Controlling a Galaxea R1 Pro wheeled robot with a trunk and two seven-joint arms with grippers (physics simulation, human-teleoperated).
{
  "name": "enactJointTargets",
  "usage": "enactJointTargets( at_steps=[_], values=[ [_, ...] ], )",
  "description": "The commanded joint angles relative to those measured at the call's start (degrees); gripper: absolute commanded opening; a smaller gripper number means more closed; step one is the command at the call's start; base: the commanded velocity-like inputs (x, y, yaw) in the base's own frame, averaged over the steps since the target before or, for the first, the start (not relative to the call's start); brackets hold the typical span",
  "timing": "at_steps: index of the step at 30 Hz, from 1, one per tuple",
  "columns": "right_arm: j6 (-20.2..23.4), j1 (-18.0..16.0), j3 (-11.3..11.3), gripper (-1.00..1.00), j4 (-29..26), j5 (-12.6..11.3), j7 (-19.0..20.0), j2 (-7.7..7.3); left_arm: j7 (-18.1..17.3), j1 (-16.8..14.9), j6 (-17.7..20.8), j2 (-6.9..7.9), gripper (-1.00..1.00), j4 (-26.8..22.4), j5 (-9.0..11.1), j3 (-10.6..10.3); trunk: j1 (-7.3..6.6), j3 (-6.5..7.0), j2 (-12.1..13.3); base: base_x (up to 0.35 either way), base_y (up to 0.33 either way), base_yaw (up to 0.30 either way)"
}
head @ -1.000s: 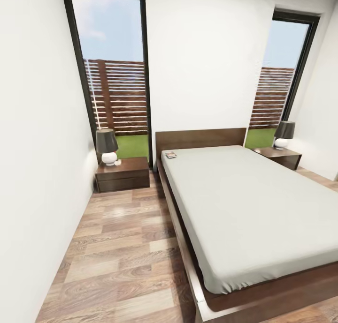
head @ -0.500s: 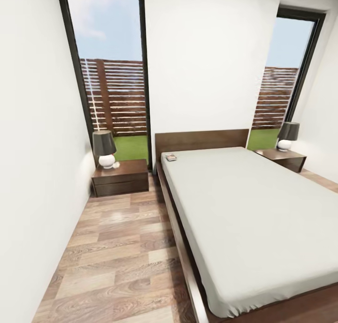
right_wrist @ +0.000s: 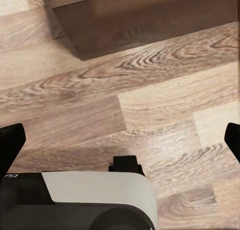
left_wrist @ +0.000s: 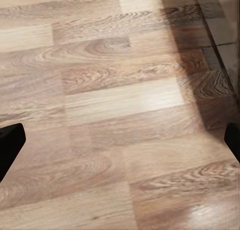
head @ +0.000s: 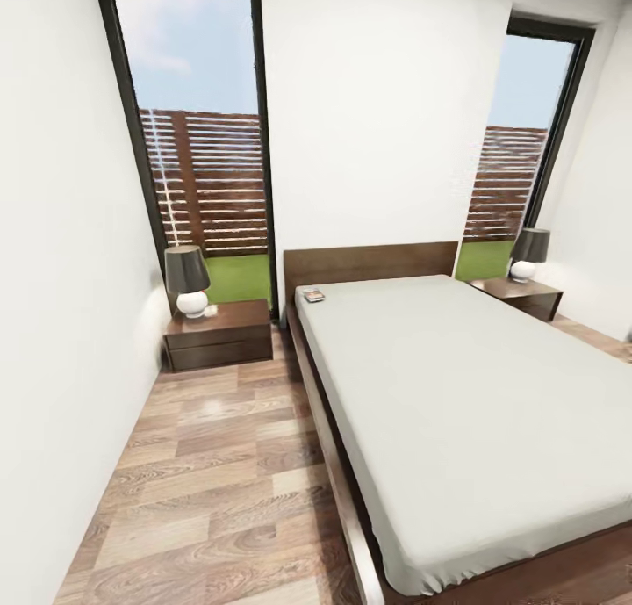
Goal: In the bedroom, move the book from the bed onto either nightstand, and place the two sandals side by side next to the bed.
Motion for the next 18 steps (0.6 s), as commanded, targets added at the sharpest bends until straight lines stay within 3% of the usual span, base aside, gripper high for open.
enactJointTargets(
  at_steps=[1, 18],
  values=[
    [-0.19, -0.04, -0.15, 1.0, 0.05, -0.02, 0.0, 0.02, -0.05, -0.02, -0.16, 0.01, 1.0, 0.02, 0.18, 0.0, 0.0, -0.03, -0.03, 0.0, 0.0, -0.211],
    [-0.19, -0.04, -0.15, 1.0, 0.11, -0.02, 0.0, 0.02, -0.05, -0.02, -0.16, 0.02, 1.0, 0.02, 0.19, 0.0, 0.0, 0.44, -0.03, 0.0, 0.0, -0.267]
  ],
)
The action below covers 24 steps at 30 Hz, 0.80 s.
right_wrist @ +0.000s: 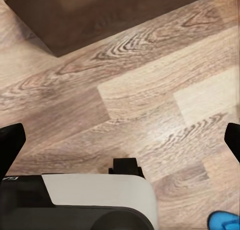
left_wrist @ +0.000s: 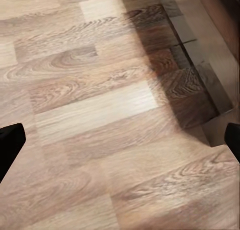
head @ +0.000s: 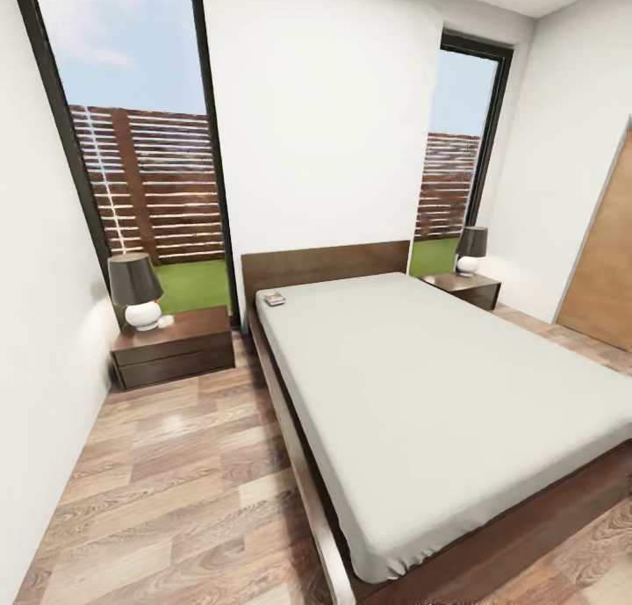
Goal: In the bedroom, move the book from the bed onto either nightstand, and place the two sandals side by side next to the bed.
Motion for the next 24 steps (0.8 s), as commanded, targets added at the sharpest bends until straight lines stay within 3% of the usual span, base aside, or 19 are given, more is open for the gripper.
enactJointTargets(
  at_steps=[1, 12, 19, 24],
  values=[
    [-0.19, -0.04, -0.15, 1.0, 0.06, -0.02, 0.0, 0.02, -0.05, -0.02, -0.16, 0.0, 1.0, 0.01, 0.18, 0.0, 0.0, -0.04, -0.03, 0.0, 0.0, -0.226],
    [-0.19, -0.04, -0.15, 1.0, 0.07, -0.02, 0.0, 0.02, -0.05, -0.02, -0.16, -0.02, 1.0, 0.01, 0.16, 0.0, 0.0, 0.02, -0.03, 0.0, 0.0, -0.182],
    [-0.19, -0.04, -0.15, 1.0, 0.07, -0.02, 0.0, 0.02, -0.05, -0.02, -0.16, -0.02, 1.0, 0.01, 0.16, 0.0, 0.0, 0.03, -0.03, 0.01, 0.0, -0.045],
    [-0.19, -0.04, -0.15, 1.0, 0.07, -0.02, 0.0, 0.01, -0.05, -0.02, -0.16, -0.02, 1.0, 0.01, 0.17, 0.0, 0.0, 0.03, -0.03, 0.187, 0.0, -0.005]
  ],
)
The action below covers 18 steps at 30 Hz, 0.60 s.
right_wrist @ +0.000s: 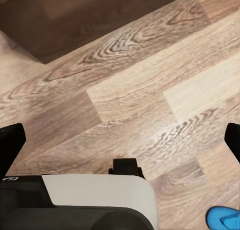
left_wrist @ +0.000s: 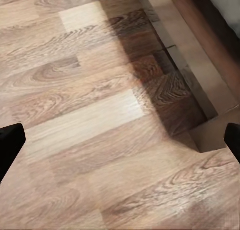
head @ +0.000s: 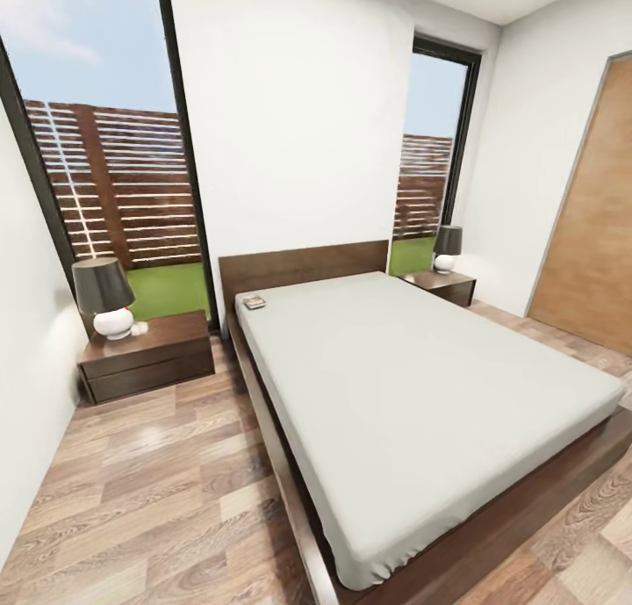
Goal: In the bedroom, move the book from the bed onto either nightstand, and place the two sandals side by side next to the bed.
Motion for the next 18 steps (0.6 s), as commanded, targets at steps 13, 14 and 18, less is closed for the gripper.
enactJointTargets(
  at_steps=[13, 14, 18],
  values=[
    [-0.2, -0.04, -0.15, 1.0, 0.05, -0.02, 0.0, 0.03, -0.05, -0.03, -0.17, -0.04, 1.0, 0.03, 0.17, 0.0, 0.03, -0.06, -0.03, 0.143, 0.0, 0.0],
    [-0.2, -0.04, -0.15, 1.0, 0.05, -0.02, 0.0, 0.03, -0.05, -0.03, -0.17, -0.05, 1.0, 0.03, 0.18, 0.0, 0.03, -0.06, -0.03, 0.12, 0.0, 0.0],
    [-0.2, -0.04, -0.15, 1.0, 0.05, -0.02, 0.0, 0.03, -0.05, -0.03, -0.17, -0.06, 1.0, 0.03, 0.15, 0.0, 0.03, -0.06, -0.03, 0.225, 0.0, 0.0]
  ],
)
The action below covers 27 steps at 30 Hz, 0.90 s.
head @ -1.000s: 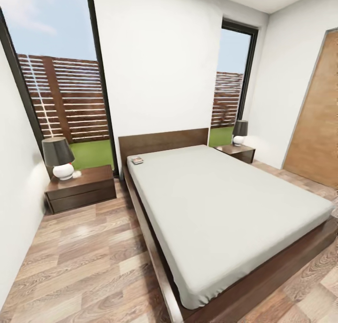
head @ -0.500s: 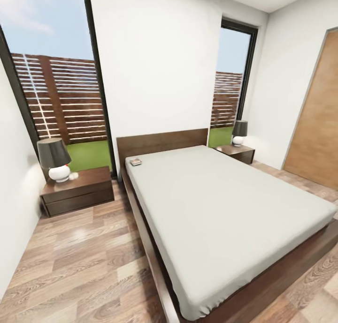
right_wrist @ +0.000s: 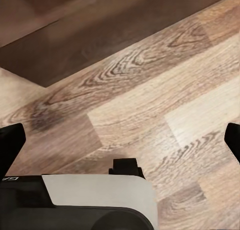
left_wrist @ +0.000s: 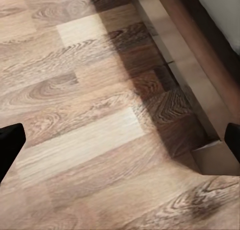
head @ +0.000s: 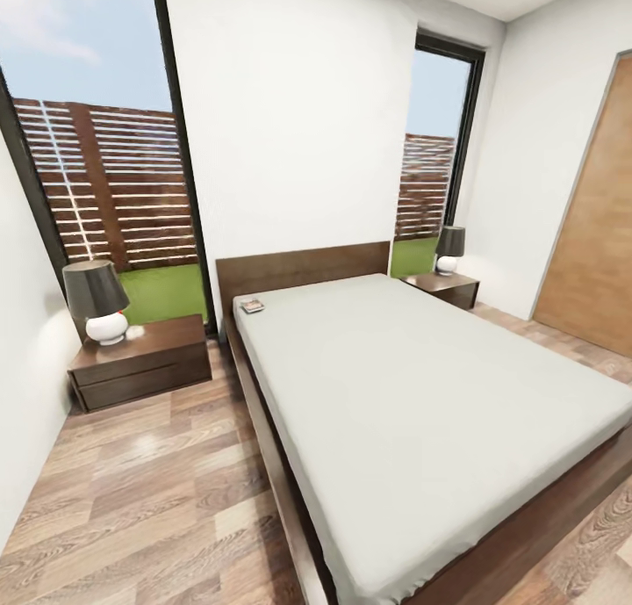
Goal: In the bedroom, move the book from the bed onto either nightstand, and place the two sandals side by side next to the bed.
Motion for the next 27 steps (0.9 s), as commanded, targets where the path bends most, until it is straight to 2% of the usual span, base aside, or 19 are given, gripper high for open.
enactJointTargets(
  at_steps=[1, 6, 17, 27],
  values=[
    [-0.2, -0.04, -0.15, 1.0, 0.04, -0.02, 0.0, 0.02, -0.05, -0.03, -0.17, -0.01, 1.0, 0.03, 0.18, 0.0, 0.03, -0.06, -0.03, 0.286, 0.0, 0.0],
    [-0.2, -0.04, -0.15, 1.0, 0.04, -0.02, 0.0, 0.0, -0.05, -0.03, -0.17, -0.02, 1.0, 0.03, 0.17, 0.0, 0.03, -0.06, -0.03, 0.171, 0.0, 0.0],
    [-0.2, -0.04, -0.15, 1.0, 0.04, -0.02, 0.0, 0.02, -0.05, -0.03, -0.17, -0.02, 1.0, 0.03, 0.2, 0.0, 0.03, -0.06, -0.03, 0.025, 0.0, -0.011],
    [-0.2, -0.04, -0.15, 1.0, 0.04, -0.02, 0.0, 0.02, -0.05, -0.03, -0.17, -0.01, 1.0, 0.03, 0.2, 0.0, 0.03, -0.06, -0.03, 0.002, 0.0, -0.186]
  ],
)
